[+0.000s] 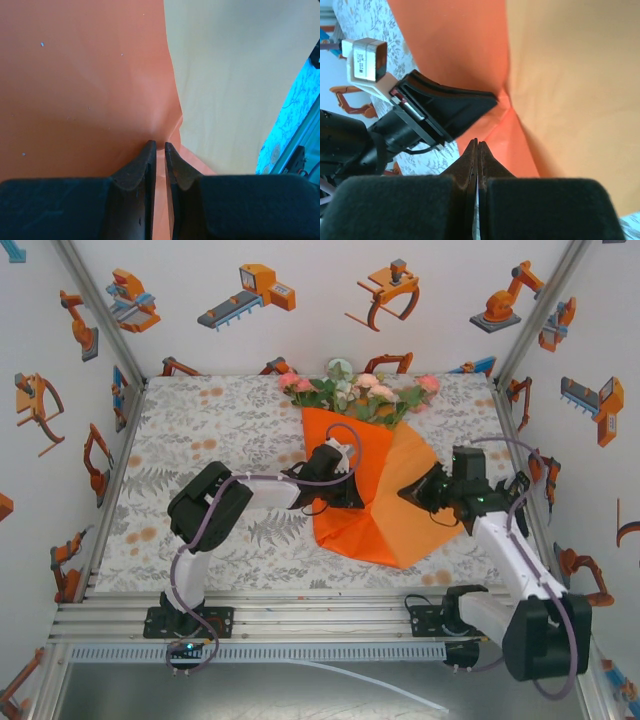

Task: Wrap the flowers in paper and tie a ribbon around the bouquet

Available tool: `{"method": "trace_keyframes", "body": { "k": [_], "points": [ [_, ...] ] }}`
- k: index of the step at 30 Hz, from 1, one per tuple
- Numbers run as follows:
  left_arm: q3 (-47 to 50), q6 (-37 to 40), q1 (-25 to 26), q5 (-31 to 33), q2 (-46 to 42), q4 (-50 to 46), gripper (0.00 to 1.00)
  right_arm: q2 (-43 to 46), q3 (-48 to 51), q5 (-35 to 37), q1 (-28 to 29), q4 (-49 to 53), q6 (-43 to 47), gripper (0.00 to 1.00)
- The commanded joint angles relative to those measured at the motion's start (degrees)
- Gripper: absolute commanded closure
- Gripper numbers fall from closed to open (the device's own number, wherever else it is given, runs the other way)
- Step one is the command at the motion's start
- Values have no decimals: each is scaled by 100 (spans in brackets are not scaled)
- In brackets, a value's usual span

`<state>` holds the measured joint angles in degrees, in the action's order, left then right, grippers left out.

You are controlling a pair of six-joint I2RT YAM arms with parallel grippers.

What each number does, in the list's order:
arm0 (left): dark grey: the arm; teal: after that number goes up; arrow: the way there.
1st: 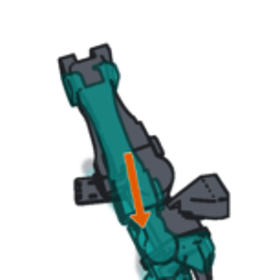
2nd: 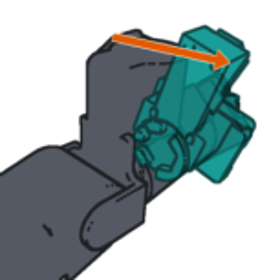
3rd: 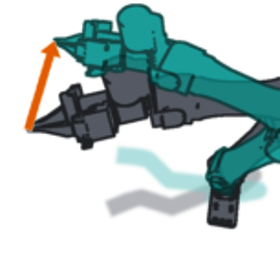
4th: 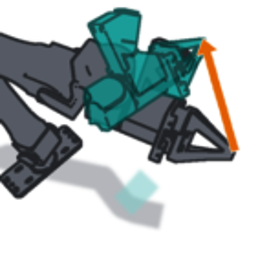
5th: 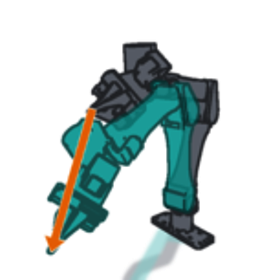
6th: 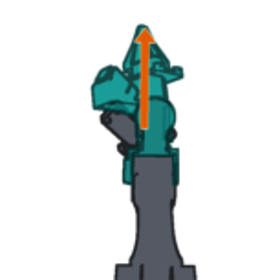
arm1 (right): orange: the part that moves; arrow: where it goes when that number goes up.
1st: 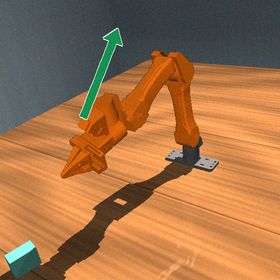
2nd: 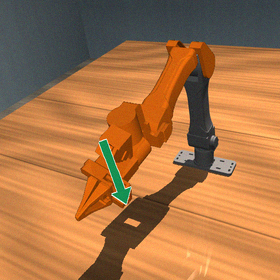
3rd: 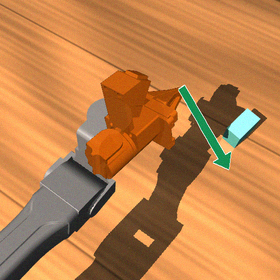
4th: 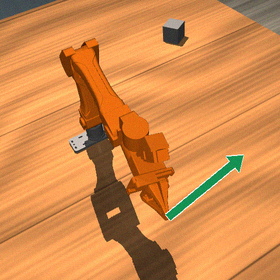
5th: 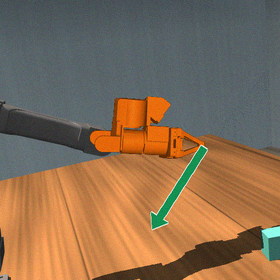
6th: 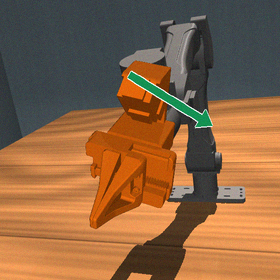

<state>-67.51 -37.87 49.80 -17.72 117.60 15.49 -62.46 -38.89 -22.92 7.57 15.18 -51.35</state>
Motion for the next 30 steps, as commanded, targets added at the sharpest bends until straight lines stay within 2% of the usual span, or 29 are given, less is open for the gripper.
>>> {"method": "trace_keyframes", "body": {
  "k": [1, 2, 5, 9, 11, 18, 30],
  "points": [
    [-75, 16, -5, 40, 123, -125, 81, -343, -420, 98, 303, -21, -26, 91],
    [-79, 24, -5, 44, 121, -134, 81, -311, -490, 367, 362, 363, 97, 80],
    [-73, 21, -5, 31, 129, -119, 81, 7, -345, 949, 502, 1150, 220, 68],
    [-70, 15, -5, 13, 140, -92, 81, 867, 343, 1632, 921, 1965, -585, 52],
    [-70, 1, -5, -10, 149, -68, 81, 1179, 689, 1648, 1088, 2106, -973, 42],
    [-35, -10, -5, -28, 140, -21, 81, 1446, 1201, 1764, 1737, 2302, -1399, 35],
    [-121, -28, -5, -50, 211, -63, 81, 1607, 1893, 1827, 2076, 1694, -2045, 37]
  ]
}}
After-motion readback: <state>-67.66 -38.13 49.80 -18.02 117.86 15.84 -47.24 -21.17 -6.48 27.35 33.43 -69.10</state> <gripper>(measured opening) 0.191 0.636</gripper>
